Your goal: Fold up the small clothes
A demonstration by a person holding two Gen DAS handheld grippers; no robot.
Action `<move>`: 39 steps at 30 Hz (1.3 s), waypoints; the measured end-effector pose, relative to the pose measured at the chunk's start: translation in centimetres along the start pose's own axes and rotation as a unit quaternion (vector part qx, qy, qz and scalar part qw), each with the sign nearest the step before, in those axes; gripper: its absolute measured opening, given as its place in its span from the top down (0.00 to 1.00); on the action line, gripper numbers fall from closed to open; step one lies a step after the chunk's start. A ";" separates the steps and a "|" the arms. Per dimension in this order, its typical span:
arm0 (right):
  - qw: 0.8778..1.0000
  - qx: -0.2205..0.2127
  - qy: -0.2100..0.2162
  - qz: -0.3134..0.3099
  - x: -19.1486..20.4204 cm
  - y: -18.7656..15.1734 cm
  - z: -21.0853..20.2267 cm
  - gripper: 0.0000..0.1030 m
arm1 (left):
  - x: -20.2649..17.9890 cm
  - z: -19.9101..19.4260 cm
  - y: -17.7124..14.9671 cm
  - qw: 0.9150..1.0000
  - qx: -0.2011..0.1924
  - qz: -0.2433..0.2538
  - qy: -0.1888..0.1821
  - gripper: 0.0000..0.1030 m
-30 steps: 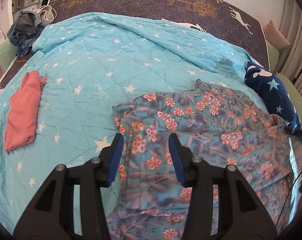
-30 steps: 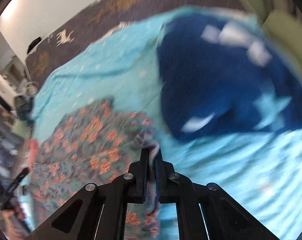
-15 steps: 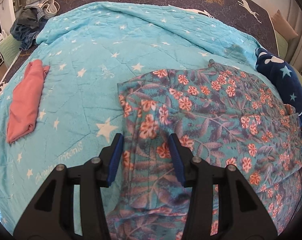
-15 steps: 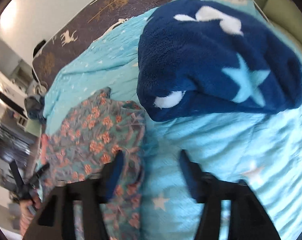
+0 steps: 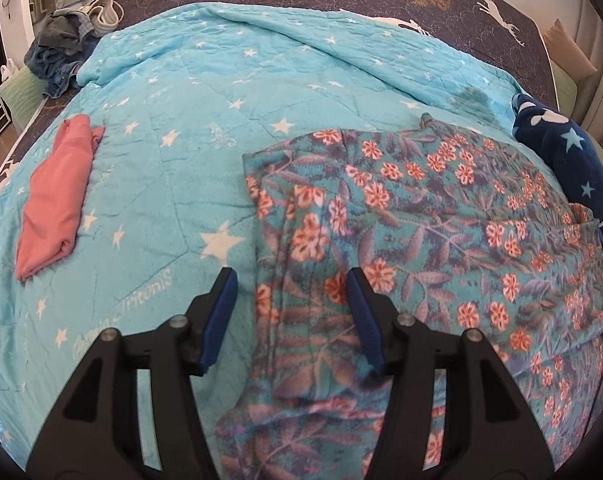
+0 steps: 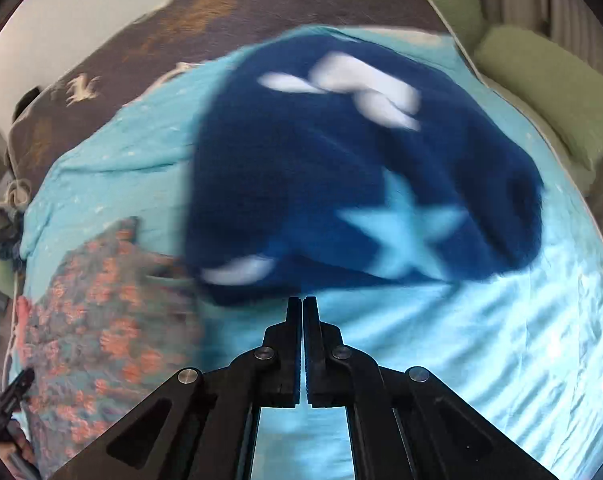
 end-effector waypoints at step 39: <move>0.987 0.092 0.122 -0.058 -3.3 -24.1 -9.9 0.84 | 6.3 -11.9 -21.6 0.992 0.053 0.037 -0.108 0.47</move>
Point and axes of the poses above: each gripper's, at about its wrist camera, not at the fingertips, and z roughly the way its jaws point, x to its left, y to its top, the point moved 1 cm from there along z, roughly the way its jaws point, and after that the axes turned 10 degrees about x, right-handed, at the moved point
